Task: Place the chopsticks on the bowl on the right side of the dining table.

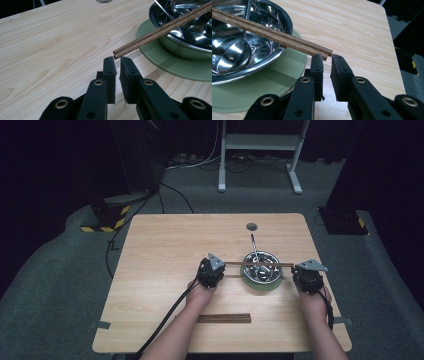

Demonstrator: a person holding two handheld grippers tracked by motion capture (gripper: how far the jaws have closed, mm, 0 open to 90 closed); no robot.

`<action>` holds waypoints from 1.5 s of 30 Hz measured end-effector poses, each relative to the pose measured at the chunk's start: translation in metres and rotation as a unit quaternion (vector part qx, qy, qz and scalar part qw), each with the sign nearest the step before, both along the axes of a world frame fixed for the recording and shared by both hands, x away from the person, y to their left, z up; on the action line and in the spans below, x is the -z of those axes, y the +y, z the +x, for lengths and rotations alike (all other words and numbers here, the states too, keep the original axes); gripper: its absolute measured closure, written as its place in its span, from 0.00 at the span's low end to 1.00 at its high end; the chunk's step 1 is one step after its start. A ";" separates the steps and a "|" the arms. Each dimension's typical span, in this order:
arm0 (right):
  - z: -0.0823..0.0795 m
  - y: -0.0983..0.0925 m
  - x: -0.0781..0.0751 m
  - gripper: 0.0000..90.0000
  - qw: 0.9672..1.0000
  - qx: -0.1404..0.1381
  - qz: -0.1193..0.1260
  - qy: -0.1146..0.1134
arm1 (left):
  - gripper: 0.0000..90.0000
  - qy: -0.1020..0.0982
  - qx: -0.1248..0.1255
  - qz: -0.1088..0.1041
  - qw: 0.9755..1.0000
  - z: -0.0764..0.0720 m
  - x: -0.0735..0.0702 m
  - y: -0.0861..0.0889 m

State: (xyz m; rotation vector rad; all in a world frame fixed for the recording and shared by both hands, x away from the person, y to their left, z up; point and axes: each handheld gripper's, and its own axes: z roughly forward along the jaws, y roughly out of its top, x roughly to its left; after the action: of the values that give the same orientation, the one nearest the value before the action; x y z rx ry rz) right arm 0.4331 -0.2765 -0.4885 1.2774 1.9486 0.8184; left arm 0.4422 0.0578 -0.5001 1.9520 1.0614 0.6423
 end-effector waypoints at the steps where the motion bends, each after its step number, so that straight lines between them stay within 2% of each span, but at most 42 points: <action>1: 0.000 0.000 0.000 0.88 1.000 0.000 0.000 0.000 | 0.93 0.000 0.001 0.000 1.000 0.000 0.000 0.000; 23: 0.001 -0.002 0.002 0.89 1.000 0.001 -0.004 -0.002 | 0.94 -0.003 0.003 -0.002 1.000 0.000 0.002 -0.002; 29: 0.000 -0.002 0.002 0.88 1.000 -0.001 -0.004 -0.001 | 0.86 0.002 0.001 0.000 1.000 0.001 0.002 -0.001; 32: -0.001 -0.001 0.002 0.83 1.000 0.000 -0.001 0.001 | 0.80 0.005 -0.002 -0.008 1.000 0.001 0.001 0.000; 39: -0.004 0.001 0.000 0.76 1.000 0.005 0.002 0.001 | 0.71 0.010 -0.001 -0.006 1.000 -0.003 0.001 0.003; 45: -0.014 0.004 0.000 0.63 1.000 0.007 0.011 -0.010 | 0.64 0.017 0.004 -0.014 1.000 -0.011 0.001 0.006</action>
State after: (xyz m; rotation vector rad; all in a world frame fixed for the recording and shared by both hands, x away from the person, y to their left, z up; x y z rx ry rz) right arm 0.4190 -0.2721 -0.4882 1.2887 1.9179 0.8458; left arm 0.4311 0.0639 -0.5015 1.9484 1.0763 0.5888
